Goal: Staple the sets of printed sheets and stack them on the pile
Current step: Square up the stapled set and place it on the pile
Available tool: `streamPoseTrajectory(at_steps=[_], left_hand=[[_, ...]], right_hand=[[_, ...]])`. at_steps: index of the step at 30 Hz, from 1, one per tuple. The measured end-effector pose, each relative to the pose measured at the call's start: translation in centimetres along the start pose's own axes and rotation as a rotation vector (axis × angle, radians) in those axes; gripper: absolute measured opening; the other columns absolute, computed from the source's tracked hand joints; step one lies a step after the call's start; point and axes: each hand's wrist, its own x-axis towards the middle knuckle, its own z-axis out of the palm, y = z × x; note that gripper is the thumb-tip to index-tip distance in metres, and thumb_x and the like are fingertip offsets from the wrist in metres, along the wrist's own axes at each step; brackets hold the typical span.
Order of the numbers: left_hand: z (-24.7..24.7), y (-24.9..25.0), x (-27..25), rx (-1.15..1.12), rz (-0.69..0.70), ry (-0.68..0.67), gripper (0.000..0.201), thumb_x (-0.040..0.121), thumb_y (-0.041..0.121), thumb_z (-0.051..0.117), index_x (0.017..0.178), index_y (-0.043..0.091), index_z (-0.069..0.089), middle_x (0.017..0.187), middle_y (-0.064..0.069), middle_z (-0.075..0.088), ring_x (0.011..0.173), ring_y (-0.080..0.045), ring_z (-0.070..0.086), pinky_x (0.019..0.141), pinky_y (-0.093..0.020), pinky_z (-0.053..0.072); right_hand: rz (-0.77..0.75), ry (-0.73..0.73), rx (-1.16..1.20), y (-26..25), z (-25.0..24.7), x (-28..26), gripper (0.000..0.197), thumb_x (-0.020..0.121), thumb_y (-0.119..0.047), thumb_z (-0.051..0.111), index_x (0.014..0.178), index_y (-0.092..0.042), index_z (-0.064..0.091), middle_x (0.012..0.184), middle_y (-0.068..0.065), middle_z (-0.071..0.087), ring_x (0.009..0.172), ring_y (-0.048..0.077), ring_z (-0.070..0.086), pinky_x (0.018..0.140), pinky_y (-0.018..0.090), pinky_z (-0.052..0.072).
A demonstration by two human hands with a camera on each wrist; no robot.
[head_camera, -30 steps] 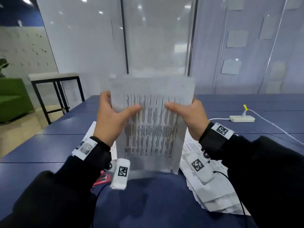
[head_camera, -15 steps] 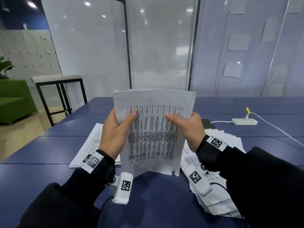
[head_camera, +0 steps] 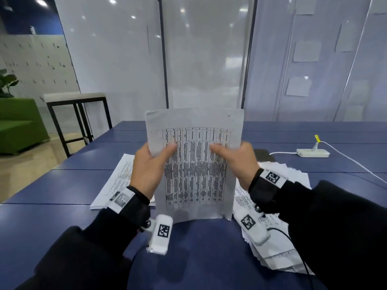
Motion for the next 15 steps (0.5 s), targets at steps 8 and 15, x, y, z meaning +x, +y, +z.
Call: streamPoseTrajectory(at_steps=[8,15], left_hand=[[-0.1,1.8,0.8,-0.019,0.008,-0.028,0.026,0.089,0.032,0.079,0.113,0.020,0.076,0.109,0.007,0.079,0.106,-0.010,0.074,0.099,-0.037,0.055],[-0.8,0.3,-0.9,-0.017,-0.091,-0.093,0.045,0.079,0.041,0.080,0.116,0.017,0.075,0.111,0.007,0.079,0.107,-0.010,0.074,0.105,-0.043,0.054]], right_hand=[[0.002,-0.039,0.088,-1.1,0.0,0.6,0.023,0.085,-0.012,0.083,0.106,-0.009,0.076,0.104,0.004,0.080,0.102,0.020,0.076,0.098,0.039,0.058],[0.022,-0.070,0.074,-0.7,-0.9,0.1,0.024,0.084,-0.014,0.083,0.106,-0.008,0.076,0.105,0.007,0.080,0.103,0.023,0.075,0.103,0.045,0.056]])
